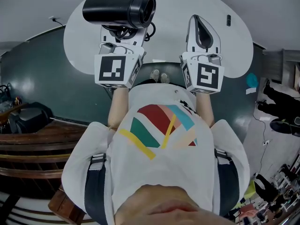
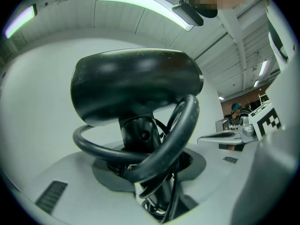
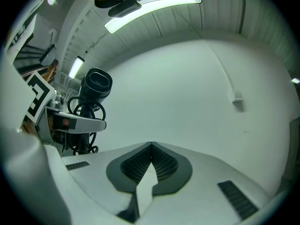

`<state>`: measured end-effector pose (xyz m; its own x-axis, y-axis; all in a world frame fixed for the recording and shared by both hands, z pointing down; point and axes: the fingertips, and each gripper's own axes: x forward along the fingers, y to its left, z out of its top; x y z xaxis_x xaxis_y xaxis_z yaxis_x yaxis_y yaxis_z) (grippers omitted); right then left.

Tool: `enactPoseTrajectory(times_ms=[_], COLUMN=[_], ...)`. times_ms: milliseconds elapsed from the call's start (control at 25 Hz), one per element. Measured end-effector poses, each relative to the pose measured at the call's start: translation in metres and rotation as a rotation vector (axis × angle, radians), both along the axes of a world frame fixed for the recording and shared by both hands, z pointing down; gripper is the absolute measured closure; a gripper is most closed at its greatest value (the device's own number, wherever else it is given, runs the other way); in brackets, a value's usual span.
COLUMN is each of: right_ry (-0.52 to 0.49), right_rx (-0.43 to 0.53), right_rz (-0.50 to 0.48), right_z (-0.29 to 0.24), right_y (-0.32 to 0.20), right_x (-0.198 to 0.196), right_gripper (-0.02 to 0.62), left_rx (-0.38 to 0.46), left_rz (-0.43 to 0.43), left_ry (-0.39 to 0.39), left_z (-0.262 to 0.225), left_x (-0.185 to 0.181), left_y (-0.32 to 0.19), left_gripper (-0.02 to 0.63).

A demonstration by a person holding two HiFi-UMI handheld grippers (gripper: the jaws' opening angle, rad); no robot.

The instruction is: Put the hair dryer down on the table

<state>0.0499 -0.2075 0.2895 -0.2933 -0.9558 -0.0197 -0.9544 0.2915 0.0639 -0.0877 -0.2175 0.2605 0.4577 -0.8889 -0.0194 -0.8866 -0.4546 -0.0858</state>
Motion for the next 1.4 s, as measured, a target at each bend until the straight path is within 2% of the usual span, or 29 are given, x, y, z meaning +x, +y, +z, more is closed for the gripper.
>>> enactPoseTrajectory(times_ms=[320, 760, 1400], right_ry=[0.022, 0.034, 0.046], right_rx=[-0.009, -0.058, -0.107], right_rz=[0.013, 0.051, 0.092], right_z=[0.003, 0.017, 0.030], right_y=[-0.010, -0.027, -0.042], right_x=[-0.001, 0.006, 0.020], right_gripper=[0.586, 0.586, 0.586], left_rx=[-0.073, -0.253, -0.453], left_rz=[0.008, 0.036, 0.079], left_ry=[0.011, -0.034, -0.036], left_z=[0.017, 0.080, 0.163], left_x=[-0.002, 0.003, 0.018], left_y=[-0.019, -0.053, -0.078], left_gripper=[0.399, 0.399, 0.399])
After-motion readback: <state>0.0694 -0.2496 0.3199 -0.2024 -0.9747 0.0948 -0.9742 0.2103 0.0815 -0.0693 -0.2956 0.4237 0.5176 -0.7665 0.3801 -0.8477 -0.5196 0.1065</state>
